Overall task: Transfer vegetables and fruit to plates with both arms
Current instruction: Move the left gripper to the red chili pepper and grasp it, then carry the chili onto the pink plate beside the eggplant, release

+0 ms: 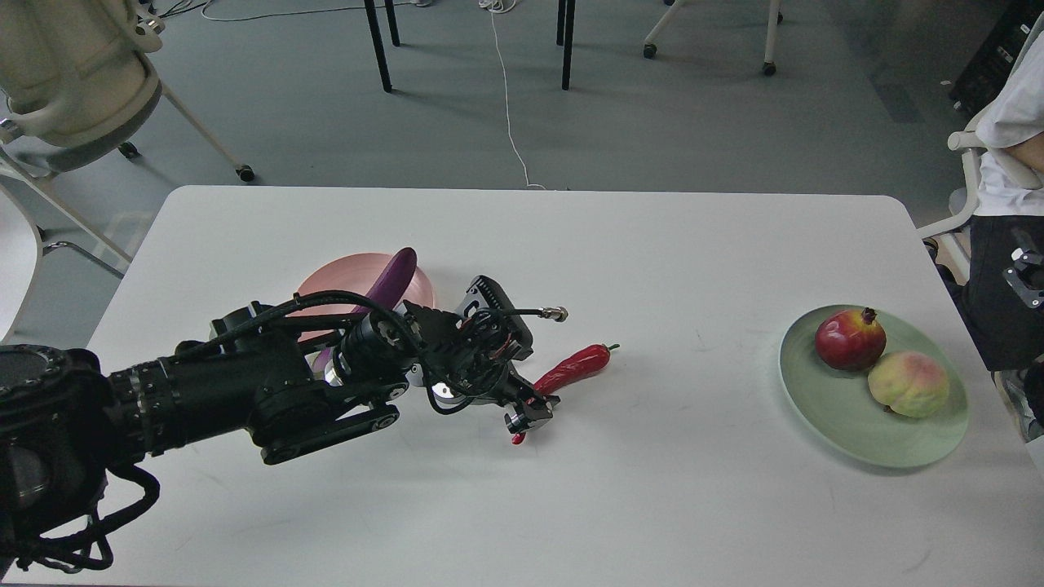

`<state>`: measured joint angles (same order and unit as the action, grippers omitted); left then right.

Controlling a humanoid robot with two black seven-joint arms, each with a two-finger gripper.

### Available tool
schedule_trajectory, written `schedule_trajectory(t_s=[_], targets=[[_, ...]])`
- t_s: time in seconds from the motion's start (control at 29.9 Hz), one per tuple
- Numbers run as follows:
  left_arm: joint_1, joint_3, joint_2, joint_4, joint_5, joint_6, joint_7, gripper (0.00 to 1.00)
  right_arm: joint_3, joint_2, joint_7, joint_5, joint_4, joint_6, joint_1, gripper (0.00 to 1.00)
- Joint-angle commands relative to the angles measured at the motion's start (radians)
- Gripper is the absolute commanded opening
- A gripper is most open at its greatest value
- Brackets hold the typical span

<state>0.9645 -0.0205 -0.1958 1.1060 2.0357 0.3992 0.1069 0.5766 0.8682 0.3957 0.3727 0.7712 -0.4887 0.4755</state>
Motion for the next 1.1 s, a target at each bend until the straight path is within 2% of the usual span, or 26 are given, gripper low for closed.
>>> schedule_trajectory(t_s=[0.0,0.17,0.33,0.47,0.6,0.73,0.9,1.07], targets=[[-0.001,-0.004,0.001,0.0,0.003,-0.002,0.001,0.58,0.006,0.0,0.0,0.0,0.0,0.0,0.0,0.99],[-0.001,-0.003,0.006,0.001,0.005,0.004,0.001,0.32,0.011,0.002,0.0,0.0,-0.001,0.0,0.0,0.99],[0.002,-0.006,0.001,0.008,0.006,0.006,0.001,0.13,0.025,0.003,0.0,0.0,-0.003,0.0,0.0,0.99],[0.02,-0.015,-0.031,0.04,0.0,0.013,0.005,0.09,0.029,0.003,0.0,0.0,-0.001,0.0,0.0,0.99],[0.062,-0.061,-0.158,0.161,-0.021,0.046,0.005,0.08,0.035,0.002,0.0,0.0,0.0,0.0,0.0,0.99],[0.062,-0.145,-0.344,0.262,-0.061,0.067,0.01,0.09,0.037,0.002,0.0,0.0,0.002,0.0,0.0,0.99],[0.065,-0.162,-0.536,0.259,-0.097,0.055,0.049,0.1,0.039,0.005,0.0,0.0,-0.001,0.0,0.0,0.99],[0.054,-0.148,-0.583,0.157,-0.098,0.001,0.057,0.11,0.039,0.003,0.0,0.0,-0.001,0.0,-0.001,0.99]])
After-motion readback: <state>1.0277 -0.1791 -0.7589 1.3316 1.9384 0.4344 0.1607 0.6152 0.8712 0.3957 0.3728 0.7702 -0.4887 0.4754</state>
